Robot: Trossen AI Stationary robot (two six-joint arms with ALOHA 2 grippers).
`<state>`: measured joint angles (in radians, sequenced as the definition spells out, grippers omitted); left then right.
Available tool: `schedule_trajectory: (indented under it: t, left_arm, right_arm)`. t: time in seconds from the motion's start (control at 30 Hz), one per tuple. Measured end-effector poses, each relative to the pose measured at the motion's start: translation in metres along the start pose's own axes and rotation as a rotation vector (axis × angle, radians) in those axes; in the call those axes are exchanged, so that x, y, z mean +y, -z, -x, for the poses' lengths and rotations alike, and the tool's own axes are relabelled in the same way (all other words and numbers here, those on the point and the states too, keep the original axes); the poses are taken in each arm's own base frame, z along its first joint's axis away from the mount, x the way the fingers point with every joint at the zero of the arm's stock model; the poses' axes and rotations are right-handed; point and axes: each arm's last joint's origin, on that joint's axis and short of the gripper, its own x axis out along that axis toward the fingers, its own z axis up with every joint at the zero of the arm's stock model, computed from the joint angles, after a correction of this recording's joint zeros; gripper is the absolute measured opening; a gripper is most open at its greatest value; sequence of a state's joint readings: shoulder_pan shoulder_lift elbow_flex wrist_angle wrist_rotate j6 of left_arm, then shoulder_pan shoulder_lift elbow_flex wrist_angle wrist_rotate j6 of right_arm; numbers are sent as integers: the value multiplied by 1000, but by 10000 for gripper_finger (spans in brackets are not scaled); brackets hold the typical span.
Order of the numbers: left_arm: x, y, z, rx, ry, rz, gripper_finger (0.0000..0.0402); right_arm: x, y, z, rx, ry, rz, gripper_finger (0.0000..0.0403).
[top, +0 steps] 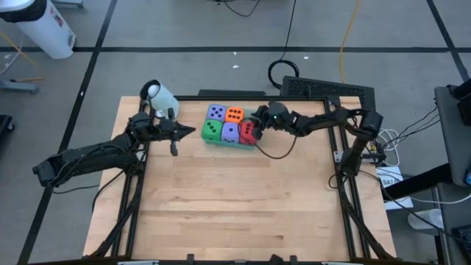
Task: Pick & Place Dice
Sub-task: Put the small yellow dice into the blue bin, then return to Home Position
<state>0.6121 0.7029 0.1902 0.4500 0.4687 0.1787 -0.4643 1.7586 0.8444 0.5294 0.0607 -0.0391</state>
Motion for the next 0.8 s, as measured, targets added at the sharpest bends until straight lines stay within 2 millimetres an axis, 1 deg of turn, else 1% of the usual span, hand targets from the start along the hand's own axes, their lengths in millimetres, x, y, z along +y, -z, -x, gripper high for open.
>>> schedule_trajectory:
  t: [0.07,0.13,0.23,0.3,0.37,0.5,0.6,0.7,0.8]
  left_arm:
    - [0,0,0,0,0,0,5]
    - [0,0,0,0,0,0,5]
    - [0,0,0,3,0,2,5]
    - [0,0,0,3,1,2,5]
    - [0,0,0,3,0,2,5]
    - [0,0,0,4,-3,-1,5]
    - [0,0,0,5,-5,0,5]
    - [0,1,0,6,-5,0,5]
    - [0,1,0,6,-6,-2,5]
  right_arm:
    - [-1,3,-3,0,39,-14,131]
    - [-1,1,-4,-23,43,-31,169]
    - [-1,-2,-4,-59,44,-10,221]
    - [-3,-3,-3,-74,4,-30,247]
    - [-4,-6,-2,-90,-2,-41,262]
    - [-1,-9,1,-98,-21,-17,271]
    - [4,-20,8,-151,-35,31,265]
    - [7,-34,22,-197,-51,18,250]
    - [13,-51,47,-247,-74,10,225]
